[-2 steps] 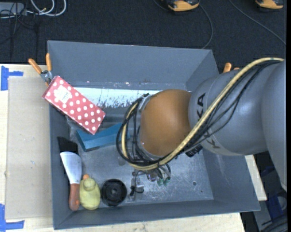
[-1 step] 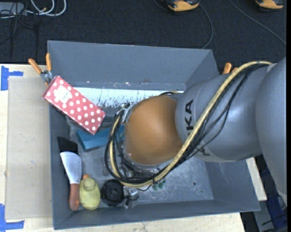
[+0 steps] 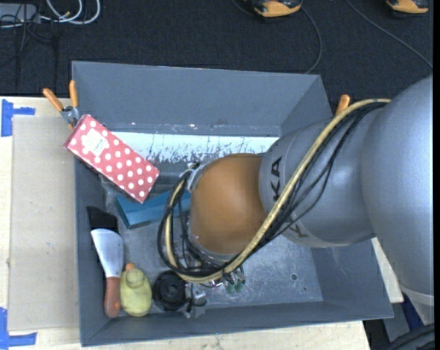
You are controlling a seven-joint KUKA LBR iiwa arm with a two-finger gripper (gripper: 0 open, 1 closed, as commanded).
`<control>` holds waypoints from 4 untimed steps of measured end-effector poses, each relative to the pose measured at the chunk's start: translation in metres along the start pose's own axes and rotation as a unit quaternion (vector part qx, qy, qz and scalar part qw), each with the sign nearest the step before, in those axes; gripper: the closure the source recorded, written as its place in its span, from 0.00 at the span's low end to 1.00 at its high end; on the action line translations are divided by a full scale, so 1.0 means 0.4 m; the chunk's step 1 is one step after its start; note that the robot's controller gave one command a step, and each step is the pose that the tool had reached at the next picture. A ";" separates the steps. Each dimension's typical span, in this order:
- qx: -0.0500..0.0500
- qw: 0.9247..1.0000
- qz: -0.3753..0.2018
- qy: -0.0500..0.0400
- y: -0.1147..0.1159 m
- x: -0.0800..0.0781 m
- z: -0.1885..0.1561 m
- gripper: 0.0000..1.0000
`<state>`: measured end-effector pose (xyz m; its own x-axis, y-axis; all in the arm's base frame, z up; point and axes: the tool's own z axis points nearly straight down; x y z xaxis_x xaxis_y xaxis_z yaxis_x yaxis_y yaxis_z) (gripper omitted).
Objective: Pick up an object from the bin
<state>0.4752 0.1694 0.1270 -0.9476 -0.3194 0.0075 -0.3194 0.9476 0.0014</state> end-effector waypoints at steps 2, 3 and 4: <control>0.000 1.000 0.006 -0.012 -0.020 -0.013 0.127 1.00; 0.000 1.000 0.008 -0.012 -0.020 -0.013 0.127 1.00; 0.000 1.000 0.009 -0.011 -0.020 -0.013 0.122 1.00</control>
Offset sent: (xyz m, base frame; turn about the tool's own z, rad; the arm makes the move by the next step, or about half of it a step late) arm 0.0010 -0.0070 -0.0570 0.0244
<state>0.4825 0.1636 0.0780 -0.9531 -0.3022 -0.0152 -0.3023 0.9532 0.0014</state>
